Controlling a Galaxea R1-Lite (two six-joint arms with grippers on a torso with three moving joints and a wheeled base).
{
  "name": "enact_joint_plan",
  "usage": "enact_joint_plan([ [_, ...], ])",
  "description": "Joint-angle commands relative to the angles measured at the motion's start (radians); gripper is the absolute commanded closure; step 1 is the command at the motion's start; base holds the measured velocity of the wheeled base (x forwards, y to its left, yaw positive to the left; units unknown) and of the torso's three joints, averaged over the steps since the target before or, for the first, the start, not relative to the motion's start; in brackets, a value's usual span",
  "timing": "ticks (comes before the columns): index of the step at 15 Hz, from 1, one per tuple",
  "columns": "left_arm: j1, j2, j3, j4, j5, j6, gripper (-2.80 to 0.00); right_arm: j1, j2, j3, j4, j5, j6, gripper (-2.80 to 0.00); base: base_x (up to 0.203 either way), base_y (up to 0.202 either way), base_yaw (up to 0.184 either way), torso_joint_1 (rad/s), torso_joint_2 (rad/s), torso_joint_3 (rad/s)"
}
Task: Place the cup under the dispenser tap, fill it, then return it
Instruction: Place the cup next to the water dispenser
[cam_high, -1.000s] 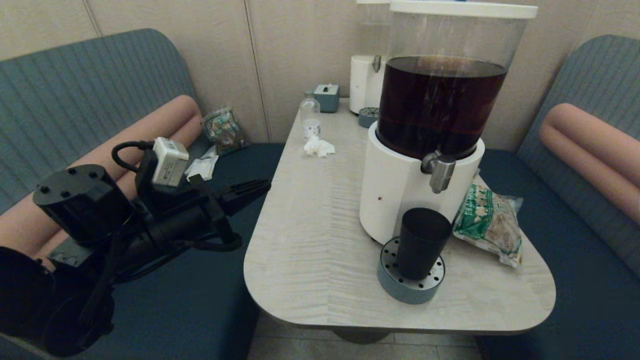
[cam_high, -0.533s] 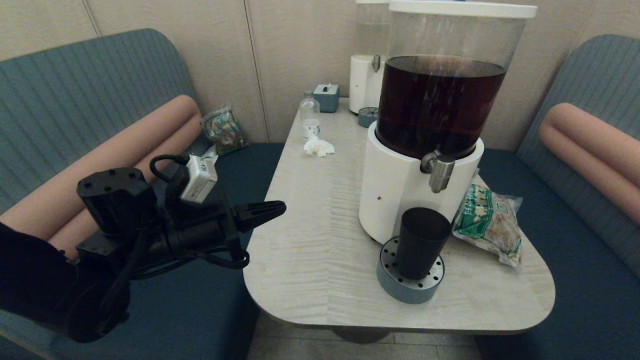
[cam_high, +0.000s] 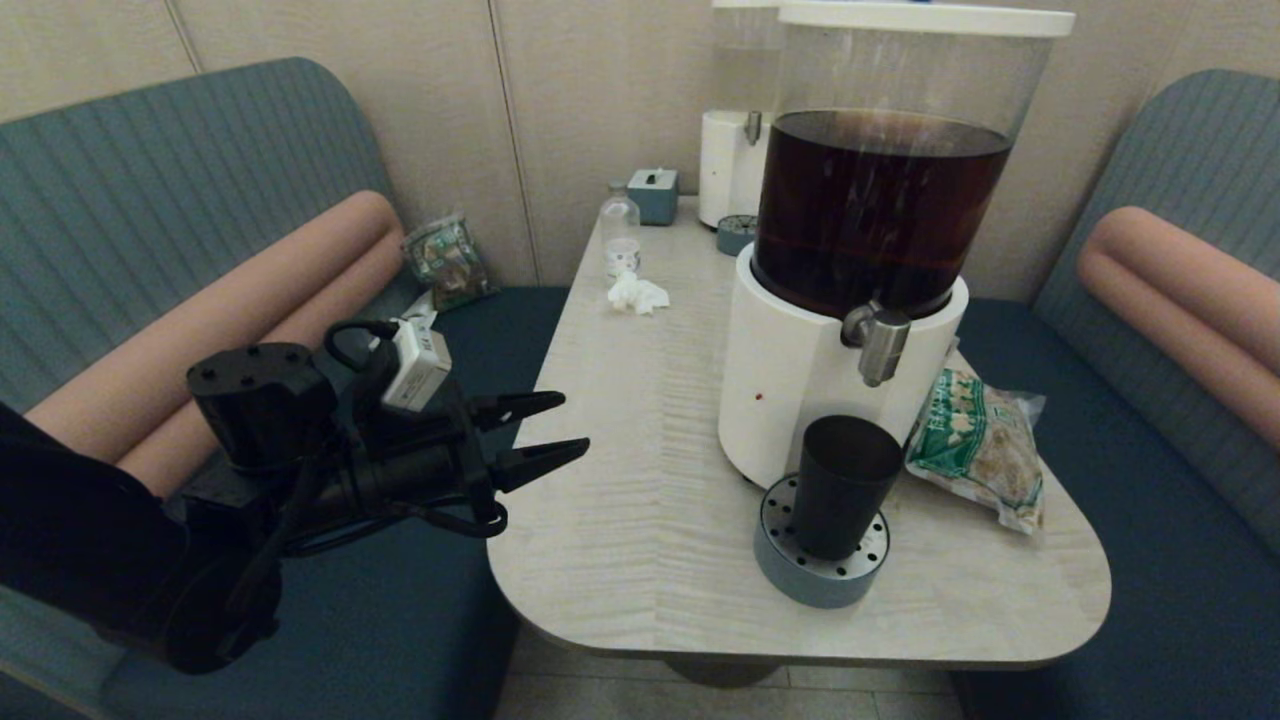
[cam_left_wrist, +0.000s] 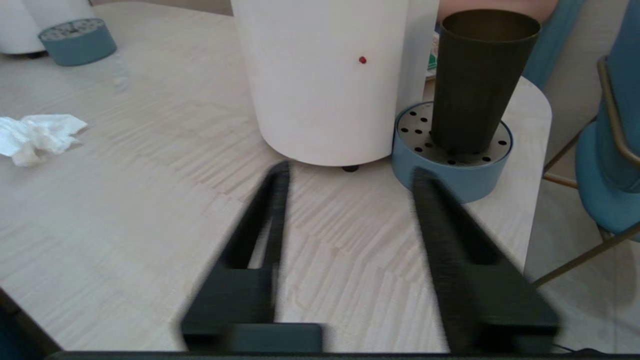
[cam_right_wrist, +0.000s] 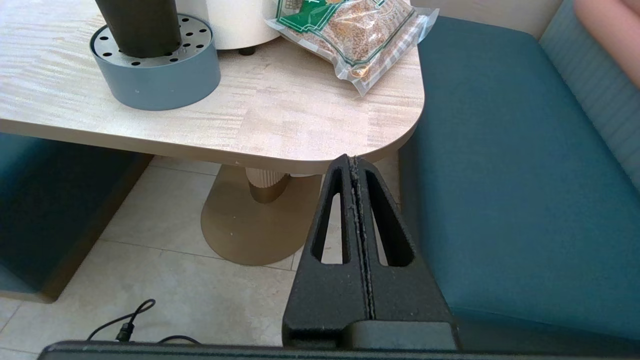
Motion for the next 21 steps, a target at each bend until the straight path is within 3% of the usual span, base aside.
enact_joint_plan([
  [1,-0.022,0.018,-0.012,-0.005,-0.006,0.0,-2.8,0.0,0.002,0.0,0.0,0.0,-0.001,0.0,0.0,0.0,0.0,0.0,0.0,0.0],
  [4,-0.162,0.036,-0.032,0.0,0.001,-0.024,-2.8,0.0,0.002,0.0,0.0,0.0,-0.001,0.0,0.0,0.0,0.0,0.0,0.0,0.0],
  [7,-0.309,0.096,-0.067,0.002,0.049,-0.051,-2.8,0.0,0.002,0.0,0.0,0.0,-0.001,0.0,0.0,0.0,0.0,0.0,0.0,0.0],
  [11,-0.41,0.181,-0.13,-0.005,0.101,-0.077,-2.8,0.0,0.002,0.0,0.0,0.0,-0.001,0.0,0.0,0.0,0.0,0.0,0.0,0.0],
  [21,-0.446,0.337,-0.323,-0.001,0.16,-0.1,-2.8,0.0,0.002,0.0,0.0,0.001,-0.001,0.0,0.0,0.0,0.0,0.0,0.0,0.0],
])
